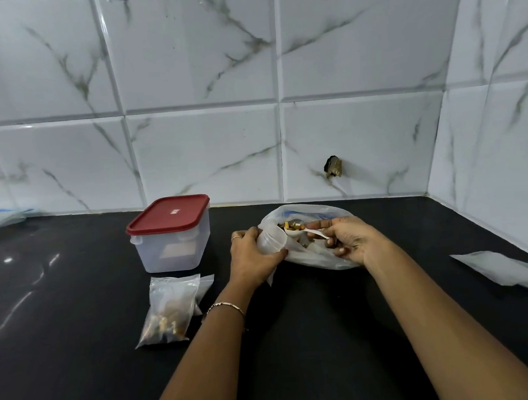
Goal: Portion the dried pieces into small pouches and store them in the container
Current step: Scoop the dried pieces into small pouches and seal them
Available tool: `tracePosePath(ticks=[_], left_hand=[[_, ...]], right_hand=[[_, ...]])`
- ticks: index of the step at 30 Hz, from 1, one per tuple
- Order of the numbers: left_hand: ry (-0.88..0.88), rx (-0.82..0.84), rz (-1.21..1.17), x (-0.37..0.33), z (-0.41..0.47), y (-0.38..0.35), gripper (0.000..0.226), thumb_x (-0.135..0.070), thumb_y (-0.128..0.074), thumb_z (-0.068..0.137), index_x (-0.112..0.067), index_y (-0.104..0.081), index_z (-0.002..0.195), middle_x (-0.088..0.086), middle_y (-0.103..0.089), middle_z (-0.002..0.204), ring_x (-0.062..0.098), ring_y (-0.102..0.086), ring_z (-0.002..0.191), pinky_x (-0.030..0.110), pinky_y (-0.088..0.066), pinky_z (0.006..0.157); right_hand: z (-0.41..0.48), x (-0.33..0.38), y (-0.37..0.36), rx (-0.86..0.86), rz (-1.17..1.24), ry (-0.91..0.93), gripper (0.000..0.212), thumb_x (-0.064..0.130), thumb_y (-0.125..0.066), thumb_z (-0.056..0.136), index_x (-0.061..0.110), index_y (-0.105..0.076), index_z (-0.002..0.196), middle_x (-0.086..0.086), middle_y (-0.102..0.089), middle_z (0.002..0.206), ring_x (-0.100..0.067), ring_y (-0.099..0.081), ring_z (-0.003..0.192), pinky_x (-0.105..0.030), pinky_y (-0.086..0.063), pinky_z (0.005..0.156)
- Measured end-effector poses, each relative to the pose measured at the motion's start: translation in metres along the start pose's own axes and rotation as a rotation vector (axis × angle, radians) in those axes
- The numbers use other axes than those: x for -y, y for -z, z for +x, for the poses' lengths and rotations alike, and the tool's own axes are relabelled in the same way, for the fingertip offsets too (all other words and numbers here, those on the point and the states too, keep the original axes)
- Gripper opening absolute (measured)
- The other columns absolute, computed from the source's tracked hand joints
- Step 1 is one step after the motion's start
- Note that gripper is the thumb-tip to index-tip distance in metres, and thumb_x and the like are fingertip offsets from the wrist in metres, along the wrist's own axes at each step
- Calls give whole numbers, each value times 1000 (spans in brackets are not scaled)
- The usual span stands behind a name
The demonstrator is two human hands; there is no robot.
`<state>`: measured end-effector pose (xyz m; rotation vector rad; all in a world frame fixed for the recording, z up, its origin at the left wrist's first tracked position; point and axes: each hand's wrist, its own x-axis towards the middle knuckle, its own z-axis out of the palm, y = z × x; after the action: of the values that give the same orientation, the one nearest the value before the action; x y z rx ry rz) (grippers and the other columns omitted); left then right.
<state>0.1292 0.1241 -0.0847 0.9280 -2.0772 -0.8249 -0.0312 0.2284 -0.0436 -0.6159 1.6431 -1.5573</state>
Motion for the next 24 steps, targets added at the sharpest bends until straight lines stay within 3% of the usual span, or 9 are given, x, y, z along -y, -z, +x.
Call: tracePosePath(ticks=[8, 12, 15, 17, 19, 22, 24], left_hand=[[10, 8, 7, -1, 3, -3, 42, -37, -80, 71, -25, -52, 99, 0, -55, 111, 17, -54, 103, 30, -47, 84], [6, 26, -45, -6, 5, -4, 51, -35, -80, 74, -17, -54, 114, -5, -55, 115, 12, -51, 102, 26, -43, 82], [3, 39, -106, -8, 6, -5, 44, -32, -81, 74, -20, -54, 108, -4, -61, 109, 12, -56, 96, 26, -46, 80], [-2, 35, -118, -6, 9, -6, 40, -33, -81, 73, -21, -56, 102, -3, -65, 104, 13, -60, 92, 25, -47, 76], [2, 27, -123, -4, 11, -8, 40, -34, -81, 72, -20, -57, 100, -2, -66, 100, 13, -61, 90, 27, -49, 74], [0, 6, -126, -4, 12, -9, 37, -35, -80, 72, -20, -57, 97, -3, -65, 95, 14, -61, 87, 29, -50, 74], [-1, -12, -136, -6, 12, -10, 33, -34, -79, 73, -22, -56, 92, -5, -64, 90, 13, -61, 84, 31, -51, 74]], right_hand=[[-20, 13, 3, 70, 17, 86, 32, -11, -44, 92, 4, -72, 94, -9, -72, 79, -4, -37, 41, -13, -20, 31], [-27, 16, -8, 38, -245, 195, 34, -7, -46, 92, 9, -76, 90, -3, -73, 74, -5, -36, 46, -14, -23, 36], [-33, 15, -21, 13, -418, 357, 37, -10, -42, 90, 8, -74, 94, -3, -72, 83, -1, -52, 46, -12, -37, 42], [-32, 11, -27, 7, -495, 433, 40, -8, -41, 90, 15, -74, 89, -4, -73, 91, -8, -64, 64, -23, -55, 62], [-30, 9, -30, -23, -631, 494, 38, -1, -44, 92, 24, -72, 87, 0, -73, 99, -19, -68, 84, -40, -56, 86], [-40, 10, -32, -5, -951, 645, 31, 6, -52, 94, 26, -68, 110, 10, -67, 115, -8, -59, 107, -24, -44, 94], [-49, 11, -34, -3, -1100, 802, 37, 9, -57, 91, 31, -63, 120, 12, -64, 119, -7, -55, 111, -22, -41, 93]])
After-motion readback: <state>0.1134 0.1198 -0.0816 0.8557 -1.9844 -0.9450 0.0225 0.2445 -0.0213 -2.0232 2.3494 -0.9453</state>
